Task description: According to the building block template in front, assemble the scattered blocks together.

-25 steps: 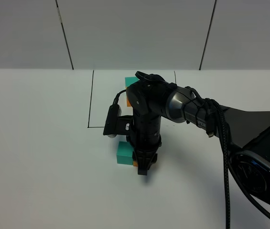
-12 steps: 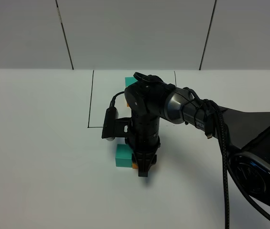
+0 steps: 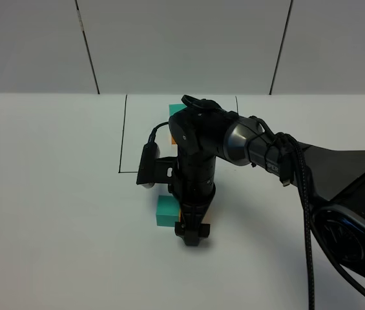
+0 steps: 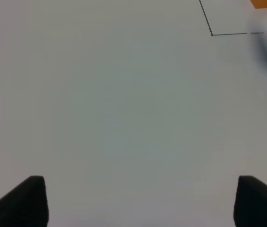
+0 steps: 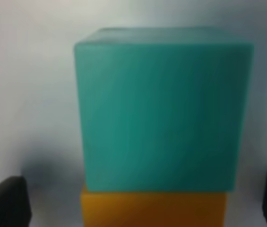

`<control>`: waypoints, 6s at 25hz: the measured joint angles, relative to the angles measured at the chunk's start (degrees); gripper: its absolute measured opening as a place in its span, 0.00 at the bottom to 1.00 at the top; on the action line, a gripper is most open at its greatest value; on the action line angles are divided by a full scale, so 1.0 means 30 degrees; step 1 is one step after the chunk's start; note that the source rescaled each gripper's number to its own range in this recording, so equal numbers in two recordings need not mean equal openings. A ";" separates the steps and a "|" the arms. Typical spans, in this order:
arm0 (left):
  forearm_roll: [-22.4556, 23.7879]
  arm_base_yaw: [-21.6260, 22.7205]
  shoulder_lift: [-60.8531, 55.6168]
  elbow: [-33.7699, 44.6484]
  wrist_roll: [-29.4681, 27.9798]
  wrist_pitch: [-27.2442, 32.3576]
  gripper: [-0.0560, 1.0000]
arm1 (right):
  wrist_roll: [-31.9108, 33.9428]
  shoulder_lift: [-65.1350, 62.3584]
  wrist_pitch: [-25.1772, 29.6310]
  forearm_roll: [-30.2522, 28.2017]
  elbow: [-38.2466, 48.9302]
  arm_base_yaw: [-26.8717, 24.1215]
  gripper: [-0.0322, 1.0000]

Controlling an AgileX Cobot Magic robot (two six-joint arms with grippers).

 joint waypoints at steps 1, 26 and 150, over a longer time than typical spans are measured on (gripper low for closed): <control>0.0000 0.0000 0.0000 0.0000 0.0000 0.0000 0.71 | 0.0425 -0.0386 -0.0017 0.0036 0.0000 0.0000 1.00; 0.0000 0.0000 0.0000 0.0000 0.0000 0.0000 0.71 | 2.1928 -1.7570 -1.0501 -0.0103 1.4531 -0.5042 1.00; 0.0000 0.0000 0.0000 0.0000 0.0000 -0.0001 0.71 | 2.6767 -0.0515 0.0857 0.2835 -0.2948 0.0698 0.04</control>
